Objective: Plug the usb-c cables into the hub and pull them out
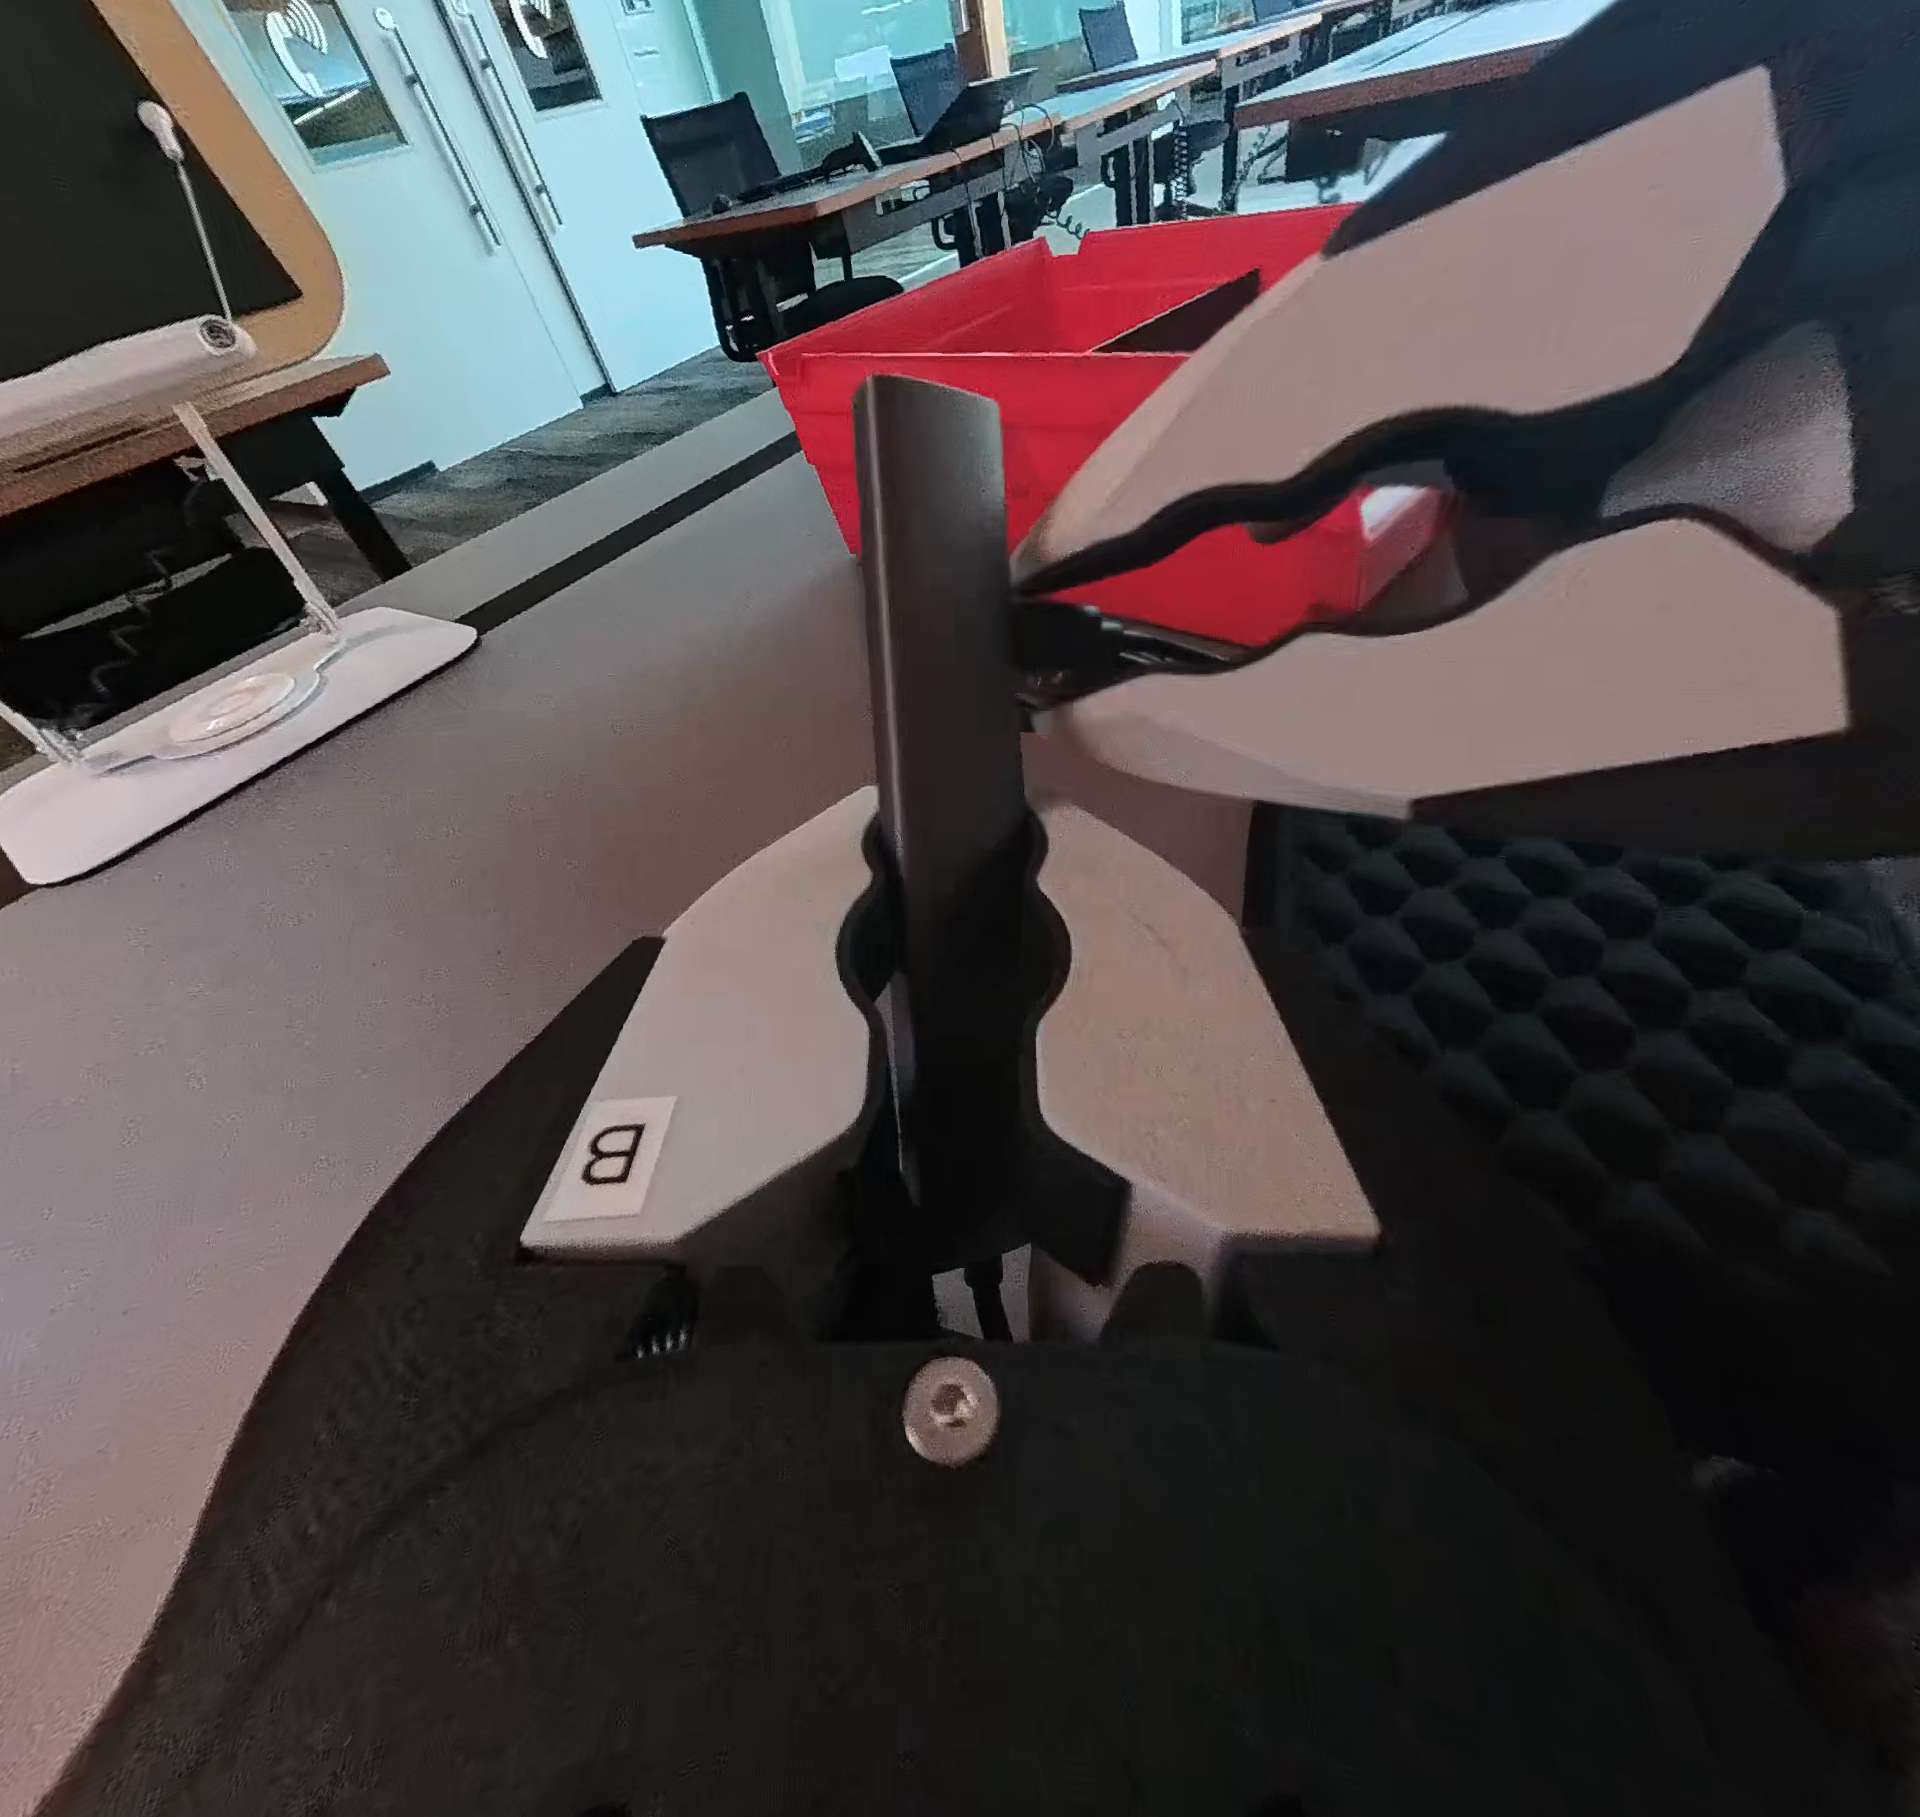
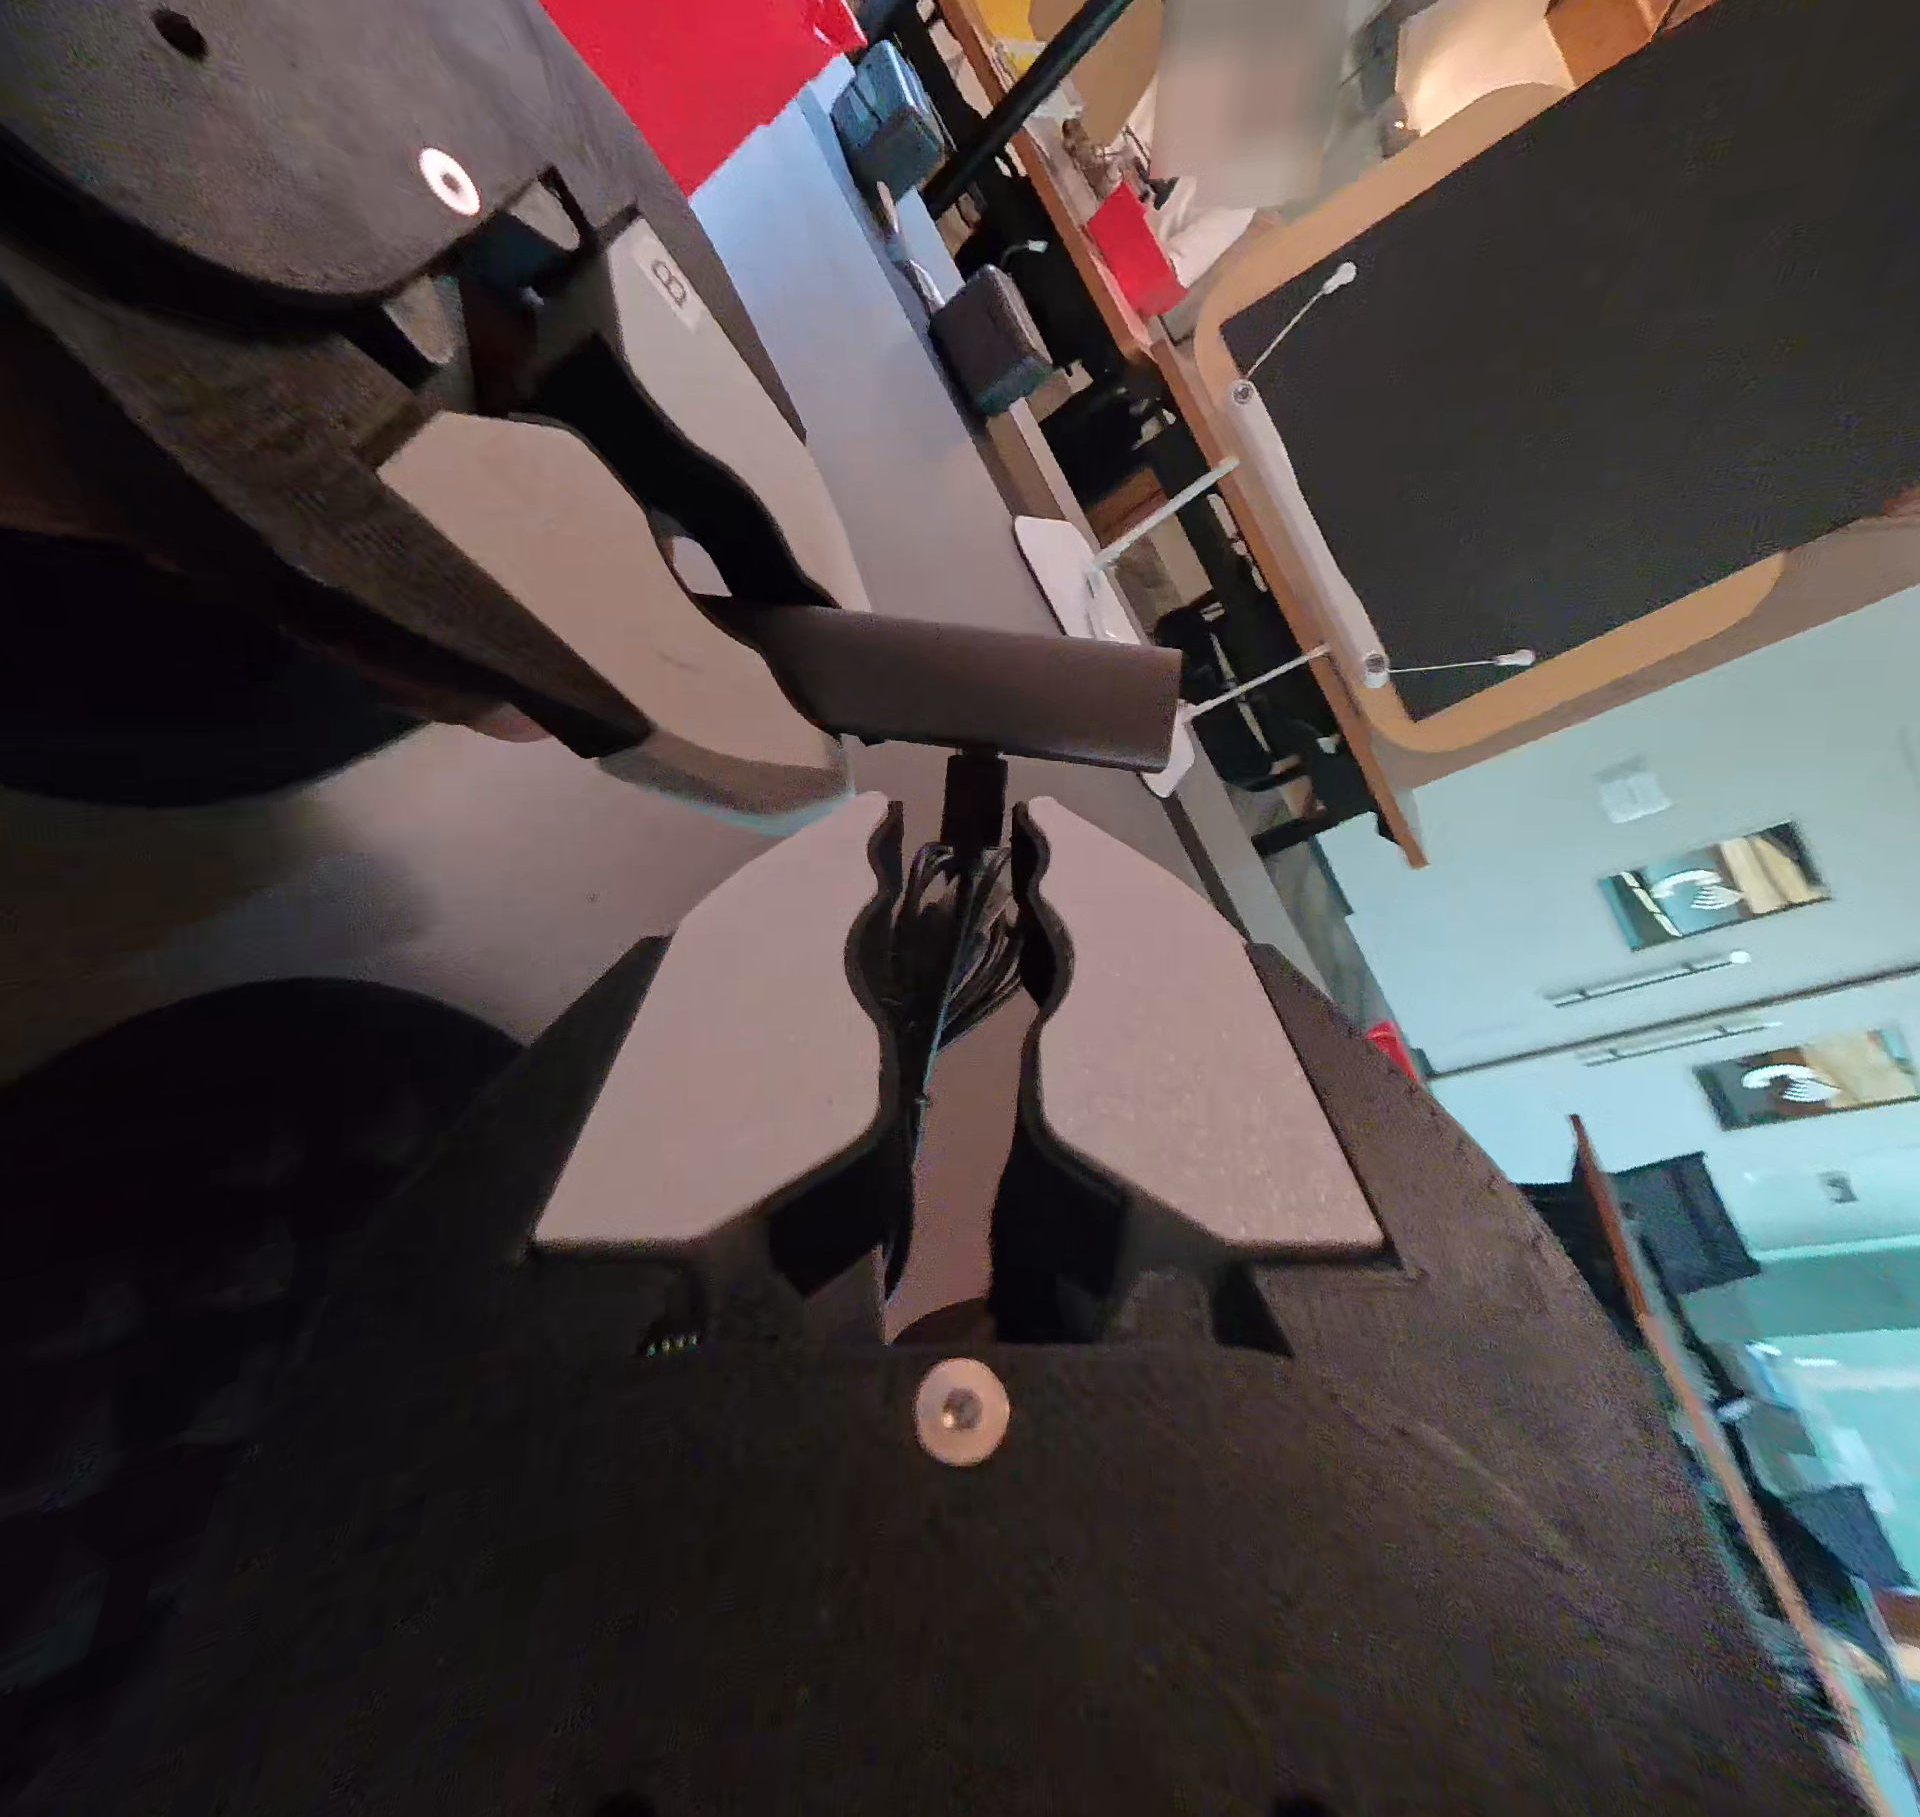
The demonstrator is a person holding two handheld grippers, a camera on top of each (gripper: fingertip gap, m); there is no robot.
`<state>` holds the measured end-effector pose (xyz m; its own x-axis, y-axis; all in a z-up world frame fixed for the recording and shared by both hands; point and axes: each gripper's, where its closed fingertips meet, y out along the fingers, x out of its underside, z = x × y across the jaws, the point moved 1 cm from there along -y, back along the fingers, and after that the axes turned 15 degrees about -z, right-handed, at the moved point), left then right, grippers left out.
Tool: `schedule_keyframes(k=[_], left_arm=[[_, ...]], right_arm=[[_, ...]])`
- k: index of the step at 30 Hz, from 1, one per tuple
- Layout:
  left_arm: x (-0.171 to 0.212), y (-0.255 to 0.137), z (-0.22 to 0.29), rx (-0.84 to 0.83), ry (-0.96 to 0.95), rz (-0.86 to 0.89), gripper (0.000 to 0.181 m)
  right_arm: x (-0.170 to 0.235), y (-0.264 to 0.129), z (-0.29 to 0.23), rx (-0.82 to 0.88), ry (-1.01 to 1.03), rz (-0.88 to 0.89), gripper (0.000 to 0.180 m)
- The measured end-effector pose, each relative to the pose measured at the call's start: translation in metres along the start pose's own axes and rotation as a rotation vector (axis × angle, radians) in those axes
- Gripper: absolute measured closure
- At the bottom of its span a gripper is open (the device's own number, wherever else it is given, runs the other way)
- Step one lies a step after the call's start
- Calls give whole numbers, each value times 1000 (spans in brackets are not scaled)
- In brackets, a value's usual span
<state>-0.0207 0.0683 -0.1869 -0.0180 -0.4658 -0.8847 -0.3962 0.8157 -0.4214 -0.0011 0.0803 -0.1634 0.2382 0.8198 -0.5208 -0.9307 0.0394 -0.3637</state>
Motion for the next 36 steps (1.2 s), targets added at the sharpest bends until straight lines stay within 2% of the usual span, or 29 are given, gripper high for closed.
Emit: schedule_keyframes(k=[4,8,11,14,17,18,19,20,21,22,24,29,34,36], left_arm=[[1,2,1,0,8,-17,161],[0,-2,-7,-57,-25,6,160],[2,-1,-7,-41,-35,-6,160],[-1,-2,-7,-43,-36,15,160],[-2,-7,-17,-77,-99,45,160],[-5,-26,-52,-222,-293,180,163],[-2,-42,-73,-86,-540,303,163],[3,-49,-82,7,-622,330,163],[3,-46,-73,-43,-468,253,162],[0,-35,-53,-76,-292,173,162],[3,-18,-38,-150,-120,58,162],[-2,-29,-42,-50,-220,158,161],[-5,-32,-36,-55,-163,184,161],[-6,-33,-35,-65,-152,188,161]], right_arm=[[-1,6,1,57,-64,-23,169],[-4,7,0,172,65,53,169],[-2,8,-3,235,117,73,169],[-5,7,2,176,-1,99,169],[-12,11,1,174,103,110,169],[-5,17,-16,142,143,71,170],[5,22,-41,105,62,23,169],[3,14,-44,185,-73,25,170],[-1,5,-33,147,17,62,170],[-5,-3,-11,76,207,126,169],[-8,-13,26,38,376,238,169],[-12,-37,63,-96,579,451,169],[3,-77,111,-208,871,648,170],[16,-91,129,-204,936,696,170]])
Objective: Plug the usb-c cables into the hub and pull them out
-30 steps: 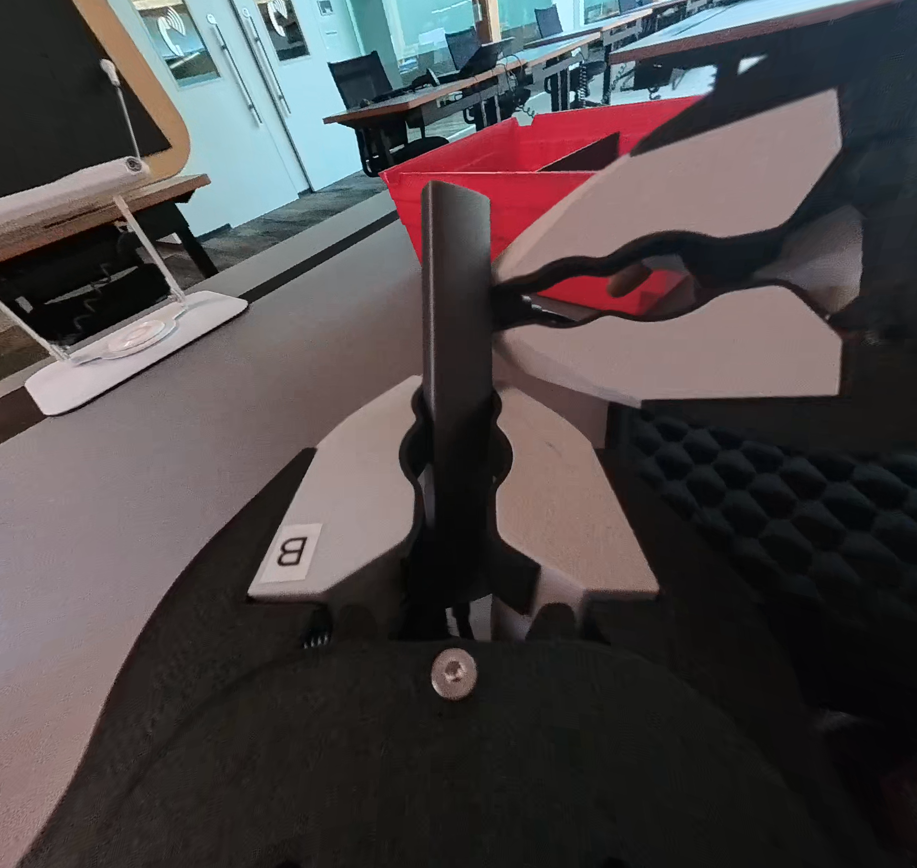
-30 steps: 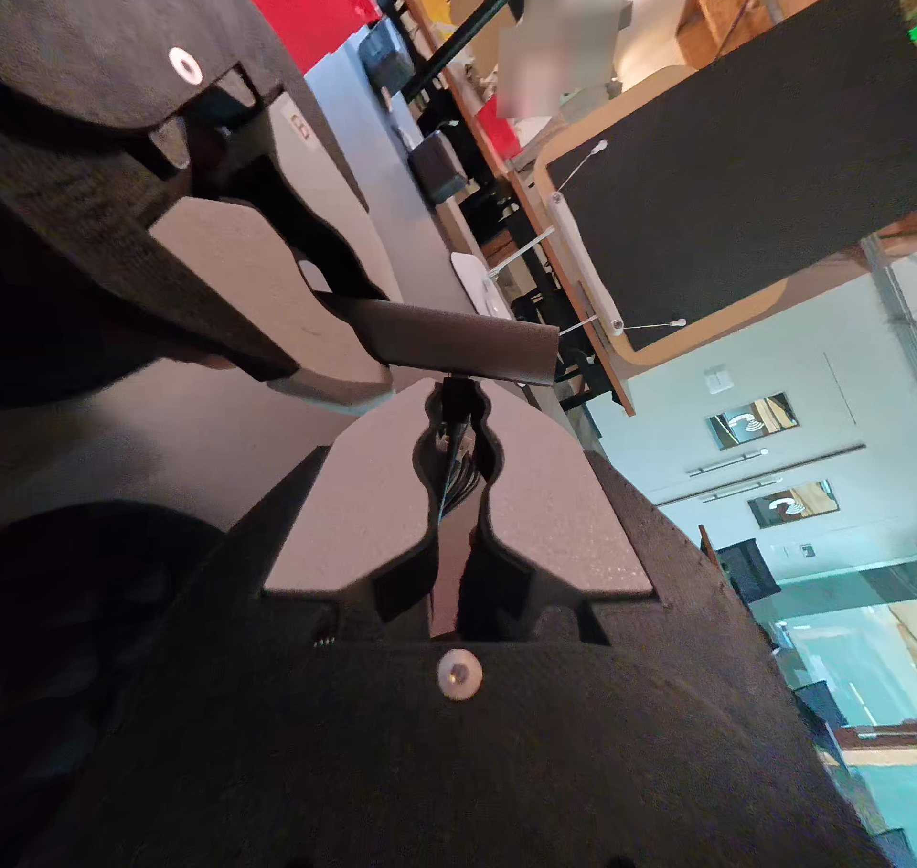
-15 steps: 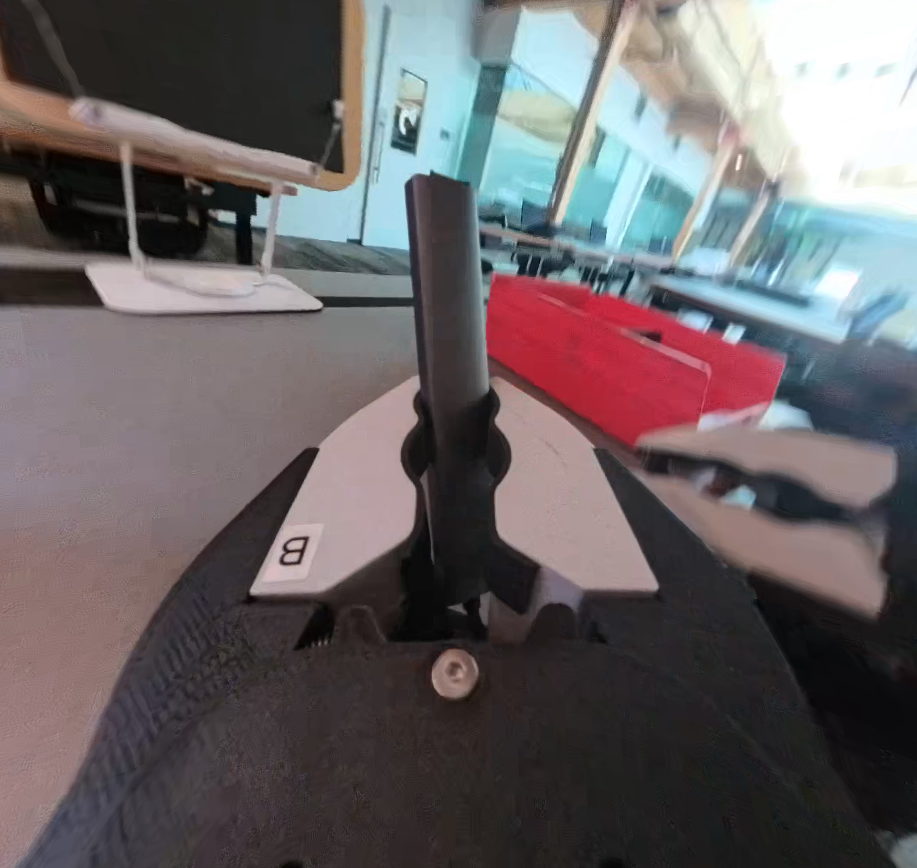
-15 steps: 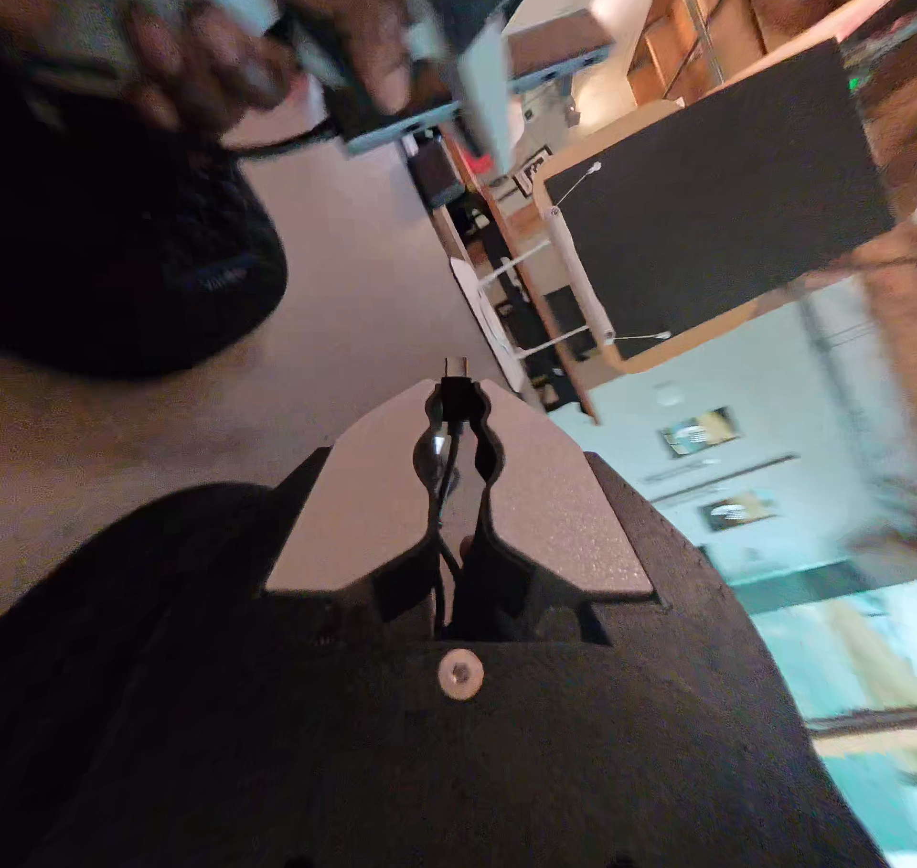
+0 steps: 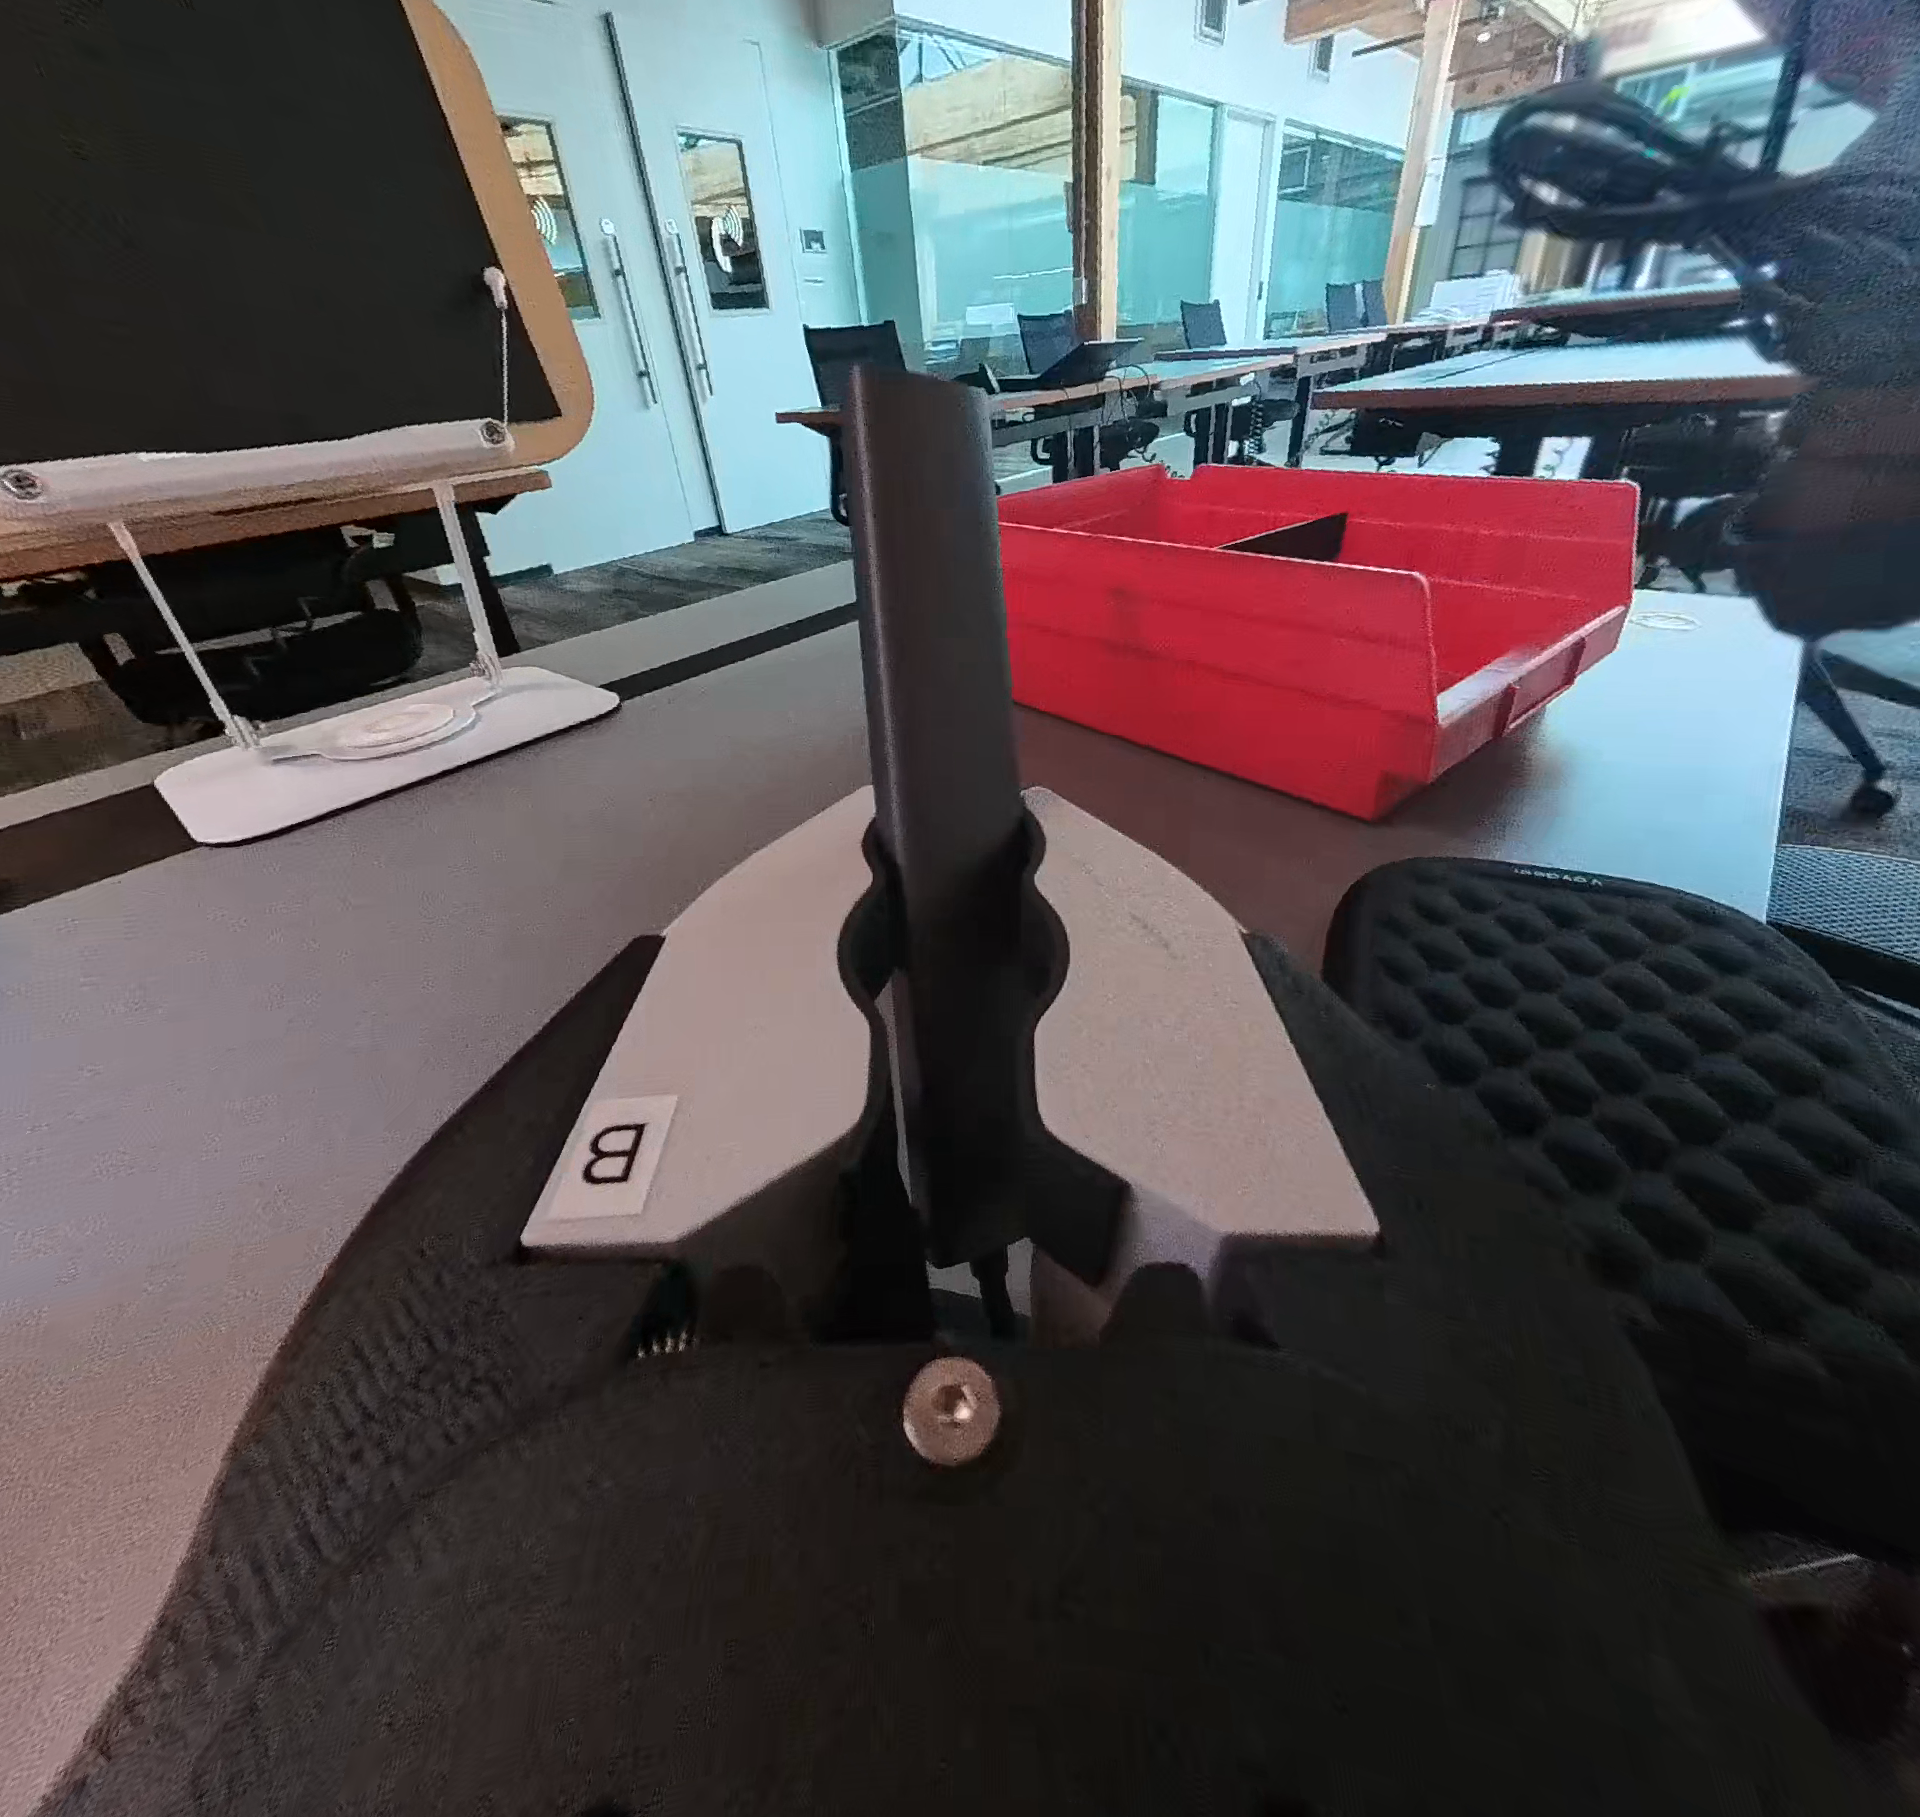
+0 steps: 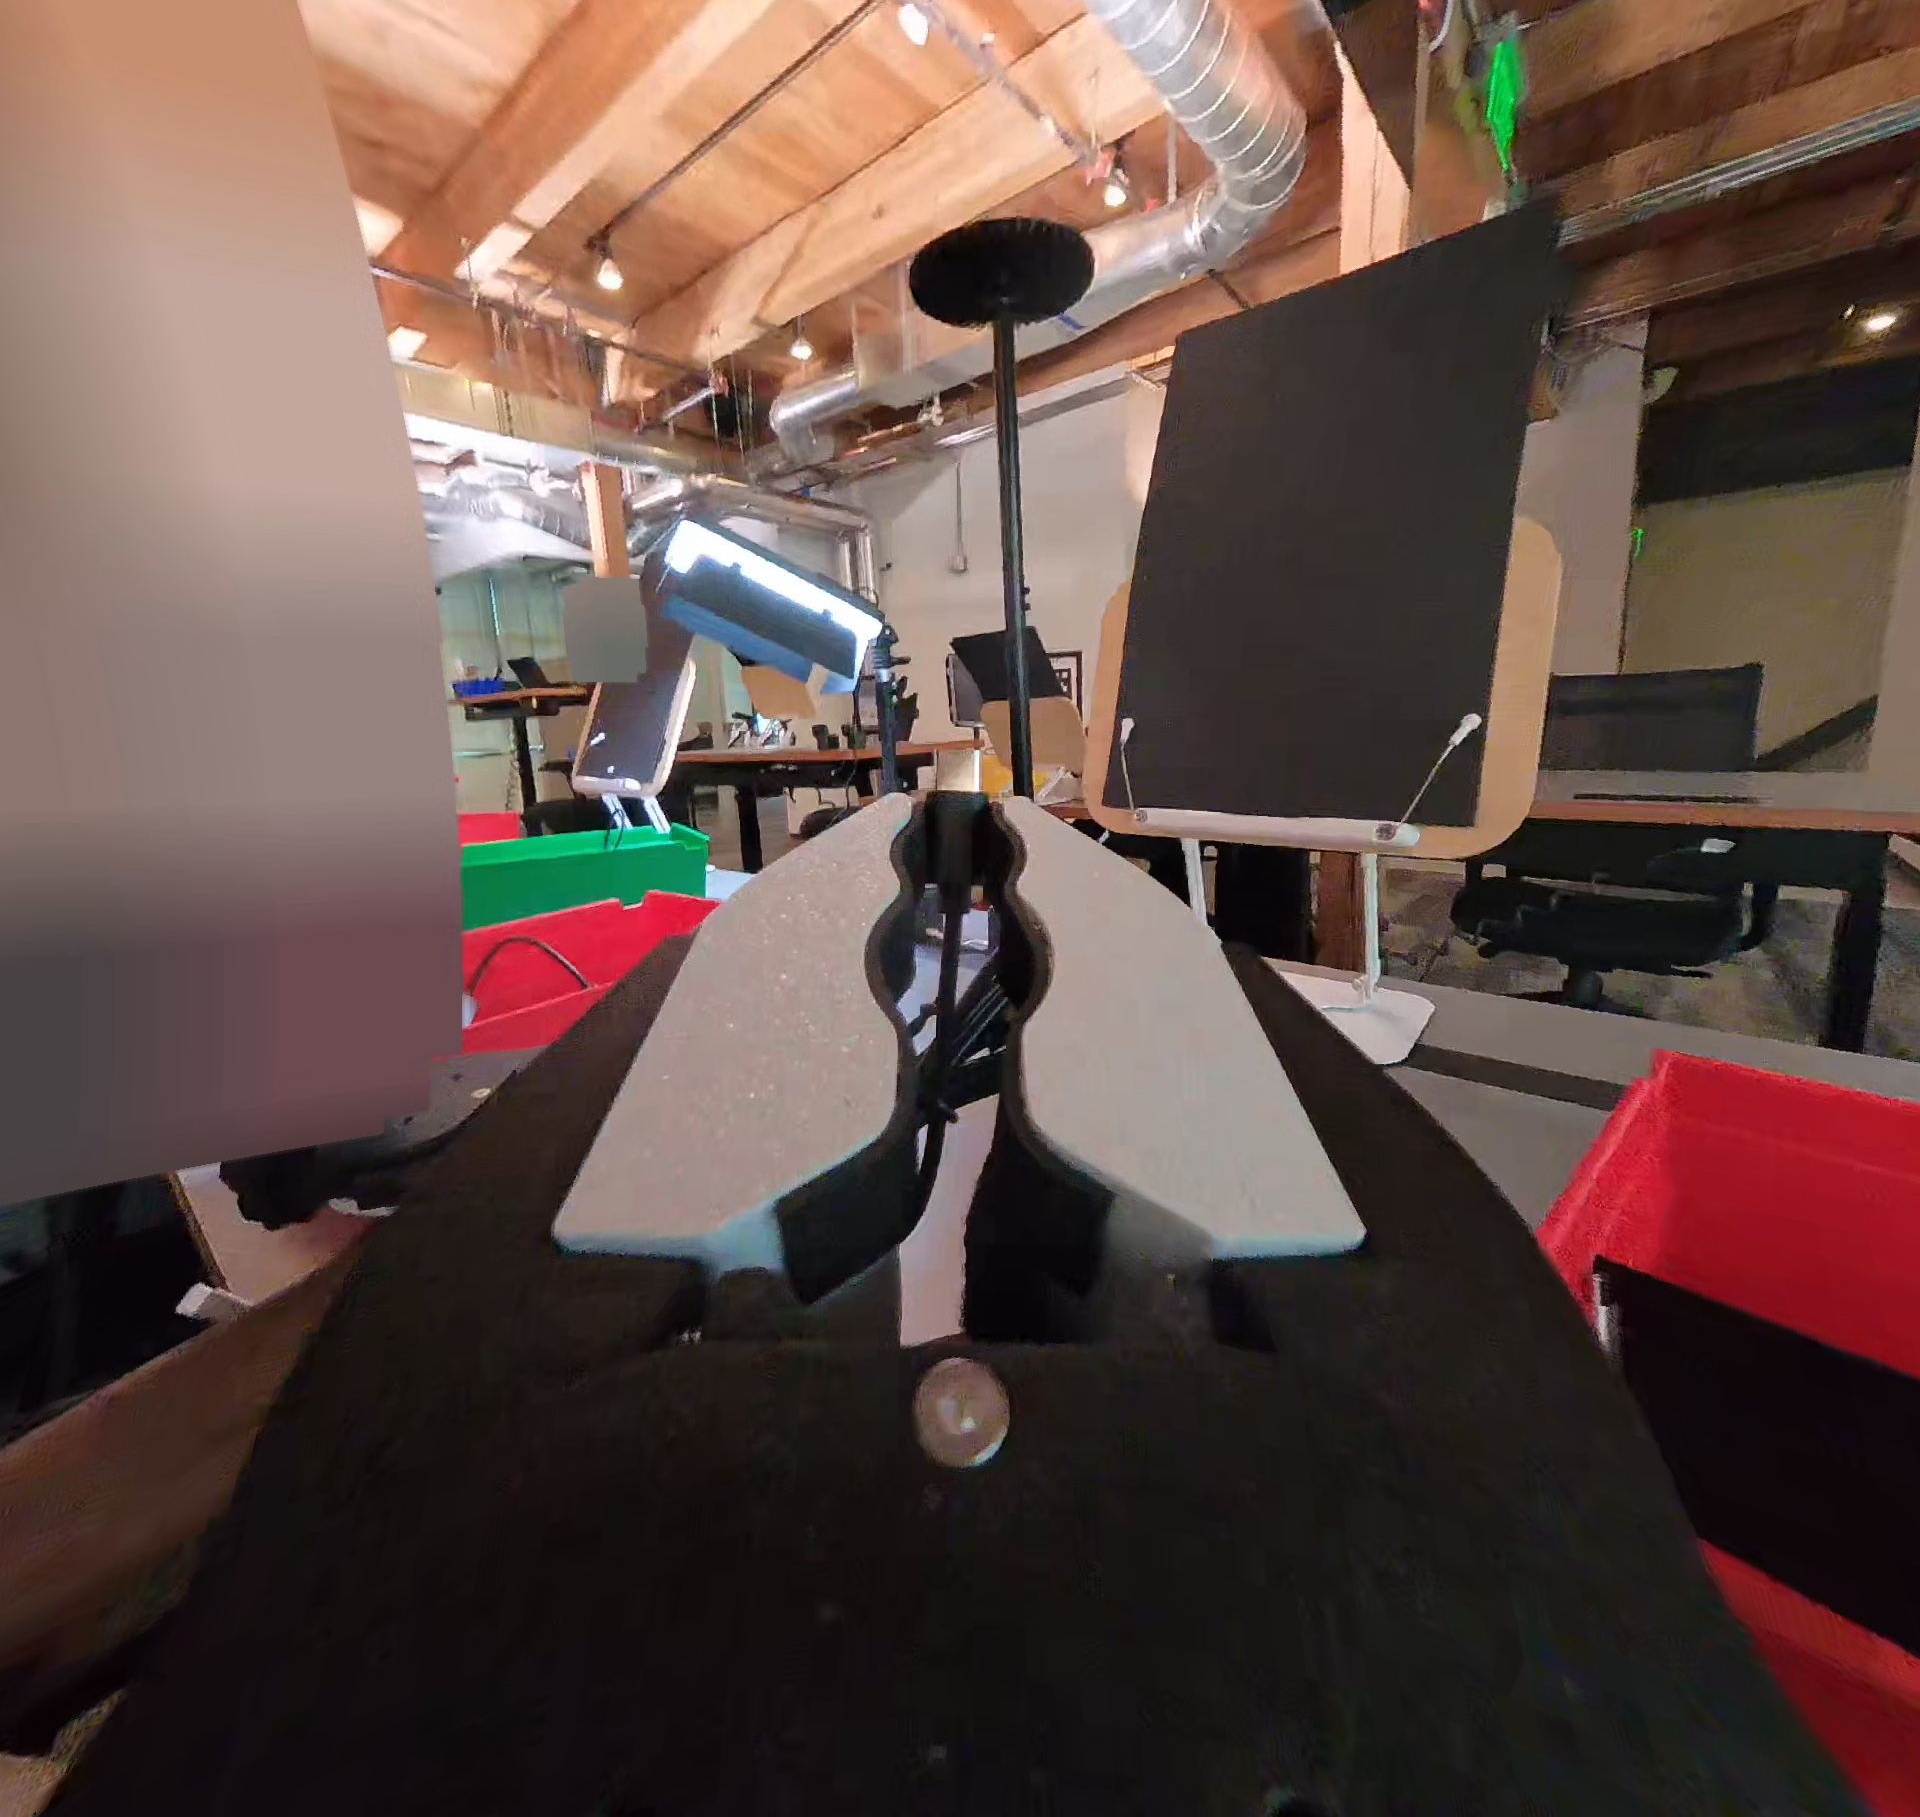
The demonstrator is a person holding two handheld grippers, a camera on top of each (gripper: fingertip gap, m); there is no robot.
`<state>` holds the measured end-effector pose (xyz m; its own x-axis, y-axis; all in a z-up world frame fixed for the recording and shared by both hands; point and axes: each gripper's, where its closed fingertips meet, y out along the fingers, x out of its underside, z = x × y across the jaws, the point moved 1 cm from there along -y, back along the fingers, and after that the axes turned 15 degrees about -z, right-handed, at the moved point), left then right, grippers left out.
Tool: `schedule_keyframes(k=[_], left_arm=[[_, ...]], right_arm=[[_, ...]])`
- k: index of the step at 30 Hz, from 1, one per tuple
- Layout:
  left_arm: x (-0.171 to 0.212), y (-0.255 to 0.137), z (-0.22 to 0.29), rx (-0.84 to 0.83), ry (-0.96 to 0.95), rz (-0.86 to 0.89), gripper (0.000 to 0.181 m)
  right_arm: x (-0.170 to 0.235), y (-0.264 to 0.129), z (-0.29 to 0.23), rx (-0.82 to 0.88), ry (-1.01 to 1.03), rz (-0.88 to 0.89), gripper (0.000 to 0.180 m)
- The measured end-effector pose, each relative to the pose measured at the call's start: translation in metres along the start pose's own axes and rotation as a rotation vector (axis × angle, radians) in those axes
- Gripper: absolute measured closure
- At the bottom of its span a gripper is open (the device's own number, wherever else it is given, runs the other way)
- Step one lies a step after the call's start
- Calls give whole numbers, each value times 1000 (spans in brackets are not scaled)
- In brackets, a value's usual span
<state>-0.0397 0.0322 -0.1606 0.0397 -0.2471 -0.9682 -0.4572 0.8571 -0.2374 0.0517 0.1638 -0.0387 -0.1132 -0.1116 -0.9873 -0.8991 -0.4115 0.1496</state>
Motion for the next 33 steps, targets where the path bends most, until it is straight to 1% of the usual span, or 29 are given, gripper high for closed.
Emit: schedule_keyframes(k=[3,6,10,12,15,18,22,23,24,27,29,31,33], left_arm=[[0,-1,1,12,0,5,161],[-3,-4,1,15,-5,28,161],[-4,-5,-2,17,-26,43,161],[-4,-6,-2,17,-29,47,161],[-5,-7,-2,16,-31,54,161],[-5,-7,-3,18,-38,57,161],[-6,-8,-4,22,-43,63,161],[-6,-8,-4,22,-44,65,161],[-6,-8,-4,22,-45,67,161],[-7,-9,-4,23,-48,72,161],[-7,-9,-4,23,-45,75,161],[-7,-9,-3,21,-38,74,161],[-7,-9,-2,24,-25,71,161]], right_arm=[[-9,-20,27,57,9,-26,170],[-11,-36,59,151,-3,-68,170],[-8,-55,116,439,-167,-111,170],[8,-58,142,526,-181,-225,169],[41,-57,172,582,-127,-399,169],[68,-50,187,607,-72,-526,169],[105,-48,198,660,-35,-773,167],[107,-47,198,671,-52,-800,158],[107,-46,197,678,-67,-804,152],[97,-41,188,681,-81,-762,140],[82,-31,167,622,-85,-680,132],[65,-10,122,441,-59,-534,133],[54,14,62,177,5,-395,135]])
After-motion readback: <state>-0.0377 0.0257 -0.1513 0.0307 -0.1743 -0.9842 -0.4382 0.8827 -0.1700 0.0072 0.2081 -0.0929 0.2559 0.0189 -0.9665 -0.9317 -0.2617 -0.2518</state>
